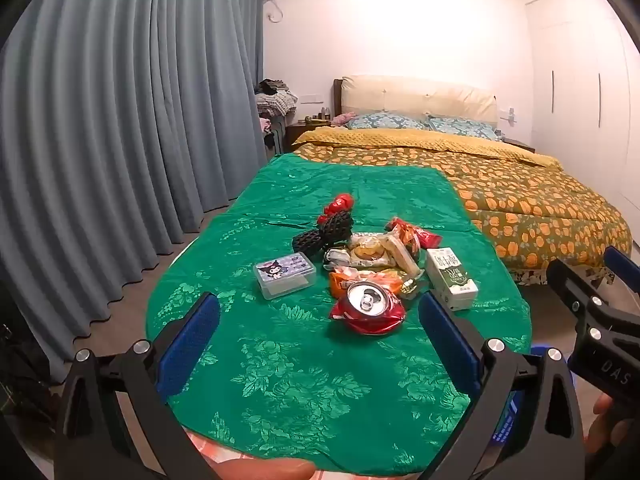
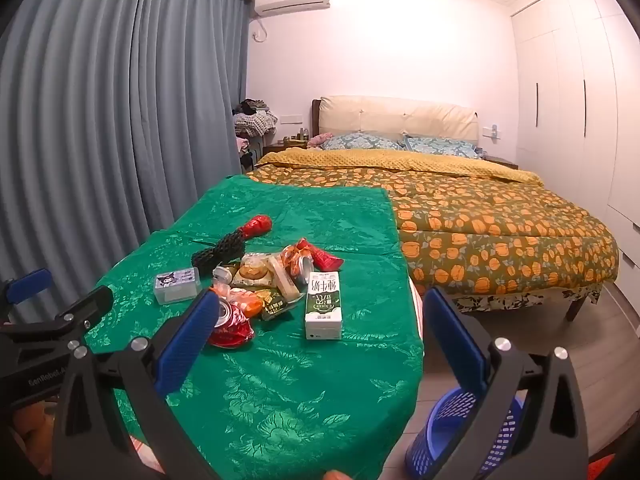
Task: Collect trash
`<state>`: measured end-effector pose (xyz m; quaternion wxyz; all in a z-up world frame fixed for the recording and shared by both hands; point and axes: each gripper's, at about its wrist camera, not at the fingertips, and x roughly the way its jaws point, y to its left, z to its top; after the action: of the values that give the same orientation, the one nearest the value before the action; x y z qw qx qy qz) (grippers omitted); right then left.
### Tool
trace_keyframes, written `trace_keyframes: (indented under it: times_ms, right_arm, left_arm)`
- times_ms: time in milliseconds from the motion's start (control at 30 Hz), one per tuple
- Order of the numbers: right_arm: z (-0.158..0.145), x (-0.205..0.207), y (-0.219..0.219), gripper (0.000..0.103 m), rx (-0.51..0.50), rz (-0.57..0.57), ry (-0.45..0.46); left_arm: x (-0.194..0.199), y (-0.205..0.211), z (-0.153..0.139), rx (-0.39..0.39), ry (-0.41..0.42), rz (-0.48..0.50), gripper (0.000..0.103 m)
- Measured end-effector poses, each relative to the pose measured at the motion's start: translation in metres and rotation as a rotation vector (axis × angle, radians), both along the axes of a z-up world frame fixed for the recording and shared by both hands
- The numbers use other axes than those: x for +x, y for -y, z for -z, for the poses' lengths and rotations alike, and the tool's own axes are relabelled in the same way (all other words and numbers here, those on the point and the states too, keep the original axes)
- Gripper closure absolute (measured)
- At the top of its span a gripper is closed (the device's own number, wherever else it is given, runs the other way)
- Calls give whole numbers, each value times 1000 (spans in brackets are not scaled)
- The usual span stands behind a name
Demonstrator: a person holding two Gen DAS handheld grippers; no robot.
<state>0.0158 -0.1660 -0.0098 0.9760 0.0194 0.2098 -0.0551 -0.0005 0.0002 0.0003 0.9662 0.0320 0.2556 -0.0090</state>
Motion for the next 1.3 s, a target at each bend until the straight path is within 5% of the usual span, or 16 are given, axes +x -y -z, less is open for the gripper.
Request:
trace_keyframes:
  times_ms: [1300]
  right_arm:
    - [1, 1, 5, 4, -1, 2, 1]
  left_arm:
    - [3, -11, -4, -1, -5, -5, 5]
